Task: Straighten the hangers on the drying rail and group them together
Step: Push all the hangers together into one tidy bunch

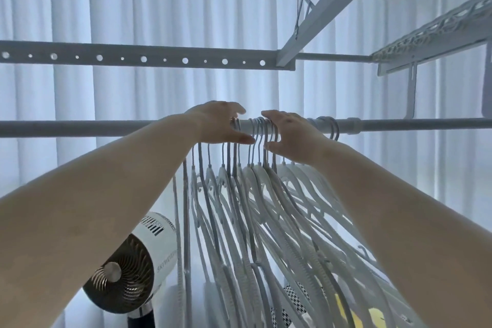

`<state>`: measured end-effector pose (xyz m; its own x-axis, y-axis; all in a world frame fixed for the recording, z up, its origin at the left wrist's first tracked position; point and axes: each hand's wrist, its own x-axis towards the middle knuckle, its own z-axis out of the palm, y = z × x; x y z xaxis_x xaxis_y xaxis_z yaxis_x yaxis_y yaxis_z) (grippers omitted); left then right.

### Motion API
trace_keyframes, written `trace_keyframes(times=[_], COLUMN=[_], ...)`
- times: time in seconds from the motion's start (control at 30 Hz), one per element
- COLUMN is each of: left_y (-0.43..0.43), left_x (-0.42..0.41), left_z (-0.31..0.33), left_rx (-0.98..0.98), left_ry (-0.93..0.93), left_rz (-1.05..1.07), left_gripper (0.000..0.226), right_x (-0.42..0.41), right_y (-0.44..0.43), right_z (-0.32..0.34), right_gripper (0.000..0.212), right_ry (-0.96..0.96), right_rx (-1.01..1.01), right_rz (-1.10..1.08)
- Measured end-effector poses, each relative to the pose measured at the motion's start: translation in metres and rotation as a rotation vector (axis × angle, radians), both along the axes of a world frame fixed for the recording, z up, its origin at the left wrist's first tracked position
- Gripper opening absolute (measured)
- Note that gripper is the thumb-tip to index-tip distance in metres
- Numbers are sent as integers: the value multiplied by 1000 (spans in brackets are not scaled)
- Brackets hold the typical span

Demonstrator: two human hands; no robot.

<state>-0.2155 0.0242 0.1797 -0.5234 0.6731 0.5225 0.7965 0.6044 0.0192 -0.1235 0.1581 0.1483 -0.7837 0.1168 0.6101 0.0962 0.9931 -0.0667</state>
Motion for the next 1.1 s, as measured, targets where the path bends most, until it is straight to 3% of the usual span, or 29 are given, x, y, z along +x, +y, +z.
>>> trace_keyframes(times=[0.27,0.5,0.83,1.1], left_y=[20,20,51,39], left_x=[11,7,15,11], left_z=[0,0,-3,-3], left_rx=[-7,54,-25,50], left_ry=[60,-10,91,21], left_rz=[-10,-73,-12,-11], left_gripper=[41,76,59,79], right_x=[6,11,35,31], right_y=[8,21,58,54], right_z=[0,-1,-5,-3], right_gripper=[61,71,58,63], right_ry=[3,57,42,84], right_rx=[-8,-9,-62,-15], right_rz=[1,-39,-106,-35])
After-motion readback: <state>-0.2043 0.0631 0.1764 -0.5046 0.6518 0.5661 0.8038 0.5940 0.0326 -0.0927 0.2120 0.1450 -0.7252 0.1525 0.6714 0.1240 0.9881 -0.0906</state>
